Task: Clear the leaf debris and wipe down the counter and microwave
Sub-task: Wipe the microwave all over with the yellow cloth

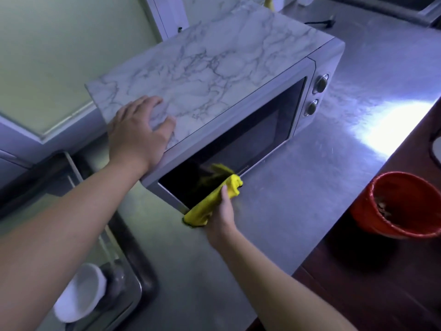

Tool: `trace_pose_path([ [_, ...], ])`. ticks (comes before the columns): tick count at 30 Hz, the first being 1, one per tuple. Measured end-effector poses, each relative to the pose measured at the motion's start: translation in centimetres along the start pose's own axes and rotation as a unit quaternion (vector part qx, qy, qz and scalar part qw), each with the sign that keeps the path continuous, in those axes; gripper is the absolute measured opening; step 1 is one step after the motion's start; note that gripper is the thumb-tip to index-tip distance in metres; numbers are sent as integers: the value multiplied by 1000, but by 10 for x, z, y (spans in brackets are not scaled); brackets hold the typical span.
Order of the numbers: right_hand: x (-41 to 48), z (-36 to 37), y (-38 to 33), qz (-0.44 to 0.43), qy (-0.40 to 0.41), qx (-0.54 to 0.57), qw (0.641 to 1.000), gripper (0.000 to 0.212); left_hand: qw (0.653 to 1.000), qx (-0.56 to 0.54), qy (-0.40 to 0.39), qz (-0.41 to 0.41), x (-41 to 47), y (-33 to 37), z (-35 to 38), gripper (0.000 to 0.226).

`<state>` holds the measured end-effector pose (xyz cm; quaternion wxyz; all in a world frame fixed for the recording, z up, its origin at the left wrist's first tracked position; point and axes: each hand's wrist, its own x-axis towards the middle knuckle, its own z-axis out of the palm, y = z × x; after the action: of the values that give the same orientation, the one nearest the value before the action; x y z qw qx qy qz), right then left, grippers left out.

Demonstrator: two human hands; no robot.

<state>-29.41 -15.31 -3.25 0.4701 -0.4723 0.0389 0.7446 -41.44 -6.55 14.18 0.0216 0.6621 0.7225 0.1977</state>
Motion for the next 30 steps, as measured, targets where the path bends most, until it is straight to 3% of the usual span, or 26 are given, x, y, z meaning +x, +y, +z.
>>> trace_pose_path([
  [6, -56, 14, 65, 116, -26, -14, 993, 63, 1000, -15, 3, -10, -1, -1, 0, 56],
  [9, -74, 1, 40, 150, -56, 3, 987, 51, 1000, -17, 2, -13, -1, 0, 0, 57],
  [11, -85, -19, 7, 155, -104, 41, 982, 56, 1000, -18, 5, -12, -1, 0, 0, 57],
  [14, -92, -43, -65, 62, -115, 90, 987, 62, 1000, -24, 5, -11, -1, -1, 1, 58],
  [17, -79, -44, -148, -112, -39, 61, 991, 50, 1000, -24, 8, -11, 0, -1, 3, 59],
  [19, -65, -32, -196, -239, 34, -8, 970, 33, 1000, -24, 8, -10, 0, -1, 3, 59],
  [21, -51, -11, -230, -333, 110, -100, 931, 30, 1000, -27, 9, -12, 0, -1, 2, 59],
  [25, -23, 28, -248, -426, 190, -156, 871, 39, 999, -30, 11, -18, -4, 2, 0, 58],
  [30, -2, 34, -205, -428, 282, -110, 851, 51, 999, -25, 15, -21, -5, 3, 1, 55],
])
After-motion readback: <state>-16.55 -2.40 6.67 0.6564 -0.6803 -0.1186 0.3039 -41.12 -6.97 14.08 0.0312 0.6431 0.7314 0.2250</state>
